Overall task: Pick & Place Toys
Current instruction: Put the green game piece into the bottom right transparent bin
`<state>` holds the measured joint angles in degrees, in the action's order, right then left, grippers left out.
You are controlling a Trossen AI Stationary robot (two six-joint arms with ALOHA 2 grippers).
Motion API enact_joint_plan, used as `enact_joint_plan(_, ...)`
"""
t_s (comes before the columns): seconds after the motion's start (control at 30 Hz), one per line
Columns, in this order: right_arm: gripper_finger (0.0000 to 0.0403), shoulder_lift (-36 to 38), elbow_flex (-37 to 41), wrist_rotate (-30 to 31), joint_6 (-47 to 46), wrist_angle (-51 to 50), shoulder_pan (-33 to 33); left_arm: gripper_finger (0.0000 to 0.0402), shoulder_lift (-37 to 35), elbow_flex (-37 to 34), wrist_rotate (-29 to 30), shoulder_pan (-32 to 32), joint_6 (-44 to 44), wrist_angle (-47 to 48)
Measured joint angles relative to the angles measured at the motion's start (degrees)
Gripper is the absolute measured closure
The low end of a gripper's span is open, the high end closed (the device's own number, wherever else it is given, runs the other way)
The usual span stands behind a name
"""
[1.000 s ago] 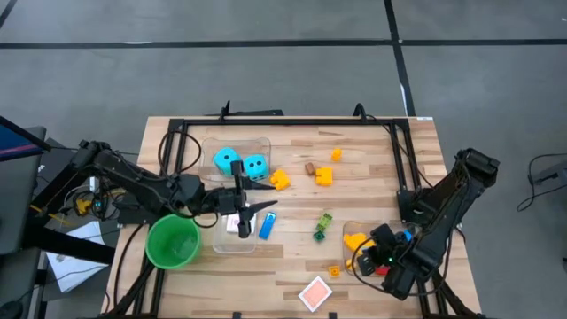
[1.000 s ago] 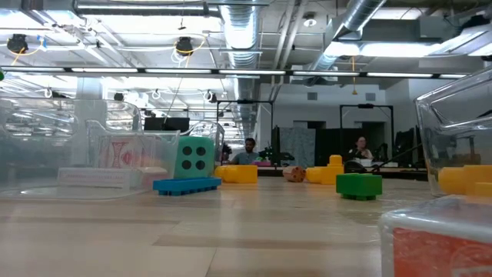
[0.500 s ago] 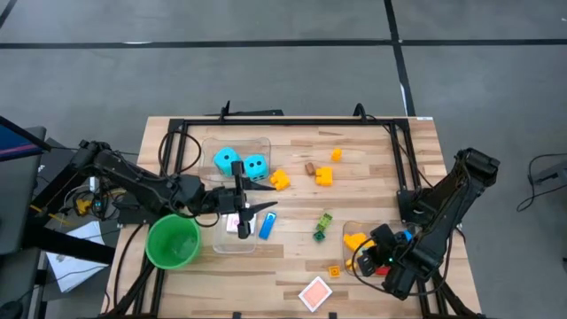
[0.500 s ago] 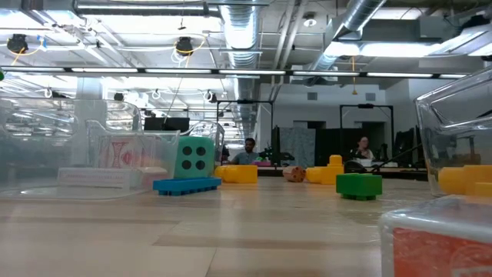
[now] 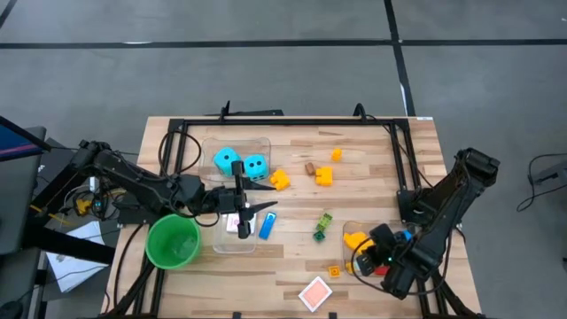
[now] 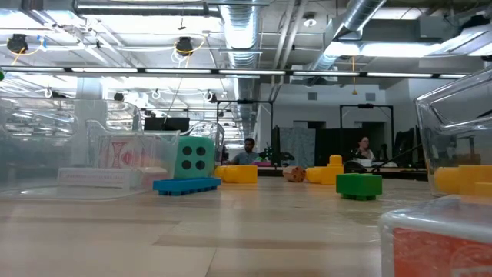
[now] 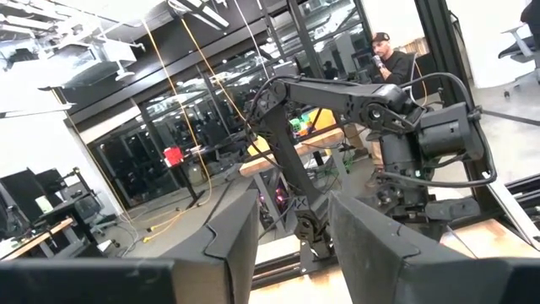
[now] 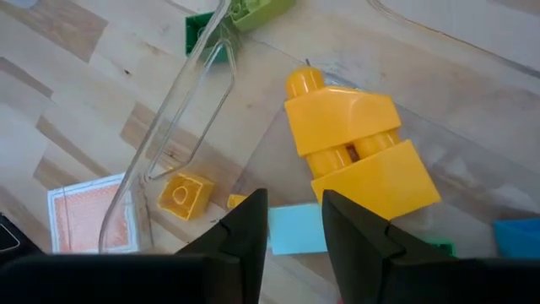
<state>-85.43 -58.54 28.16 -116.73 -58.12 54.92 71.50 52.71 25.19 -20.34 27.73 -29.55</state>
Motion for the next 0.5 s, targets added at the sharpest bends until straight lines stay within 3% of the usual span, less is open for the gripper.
enact_joint_plan(0.3, 0.0295, 0.02, -2.02, 1.84, 11.88, 5.76, -3.96, 0.0263, 0.0, 0.0, 0.0, -0.02, -0.02, -0.01)
enact_joint_plan(0.5, 0.0295, 0.04, -9.61, 17.87, 25.73, 7.07, -1.91, 0.0263, 0.0, 0.0, -0.02, -0.02, -0.02, 0.11)
